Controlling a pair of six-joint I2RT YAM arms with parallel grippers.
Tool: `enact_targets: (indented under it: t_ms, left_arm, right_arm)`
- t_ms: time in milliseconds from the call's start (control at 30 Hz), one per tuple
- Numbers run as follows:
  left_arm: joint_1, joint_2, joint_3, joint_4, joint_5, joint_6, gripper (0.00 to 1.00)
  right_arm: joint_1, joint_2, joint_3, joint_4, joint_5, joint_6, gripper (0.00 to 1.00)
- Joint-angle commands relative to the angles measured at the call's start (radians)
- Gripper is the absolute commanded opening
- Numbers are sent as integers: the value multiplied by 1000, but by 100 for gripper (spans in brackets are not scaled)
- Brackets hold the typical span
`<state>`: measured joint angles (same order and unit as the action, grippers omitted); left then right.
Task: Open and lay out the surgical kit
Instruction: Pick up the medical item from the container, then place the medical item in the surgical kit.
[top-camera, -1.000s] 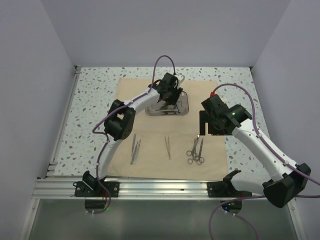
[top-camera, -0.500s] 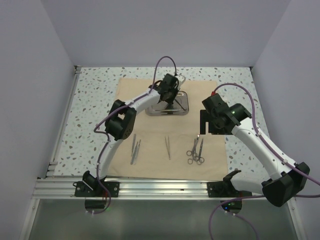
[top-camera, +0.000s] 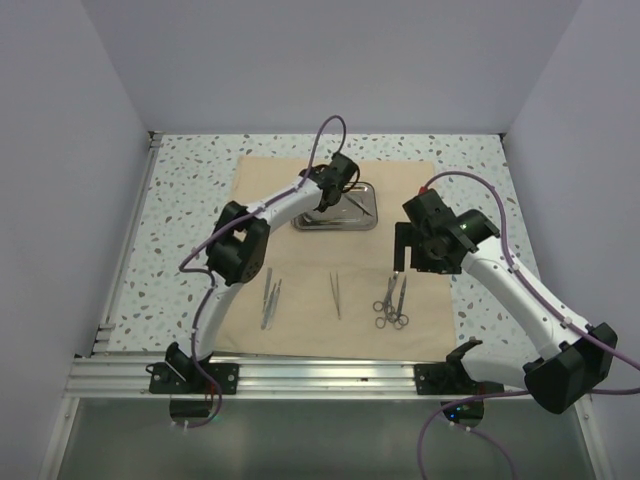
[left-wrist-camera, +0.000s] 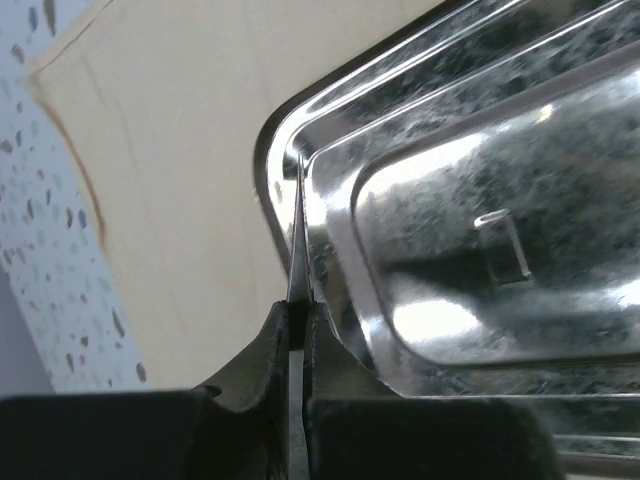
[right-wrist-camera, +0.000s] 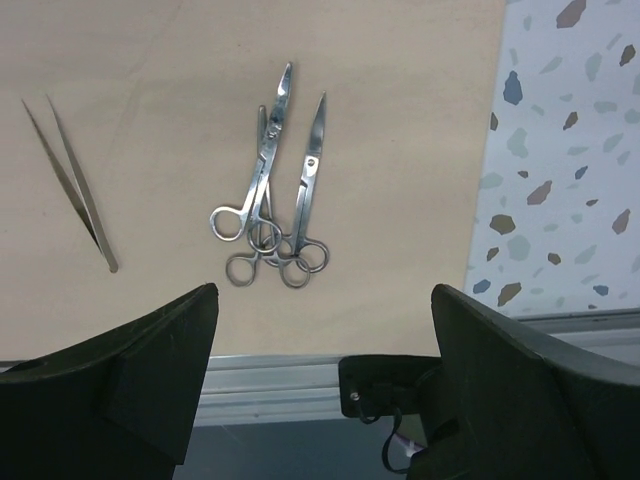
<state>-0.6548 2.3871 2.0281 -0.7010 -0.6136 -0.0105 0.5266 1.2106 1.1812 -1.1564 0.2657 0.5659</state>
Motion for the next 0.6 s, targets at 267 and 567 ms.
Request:
enact_targets:
  t_ms: [267,567]
  left_arm:
    - [-28,-584,-490,-33,442,-619,0]
    - [-209,-920,-1031,287,575,-988,0]
  right_arm:
    - [-5,-11,46,58,-31,9,92]
    - [-5,-61,29,38,-31,20,92]
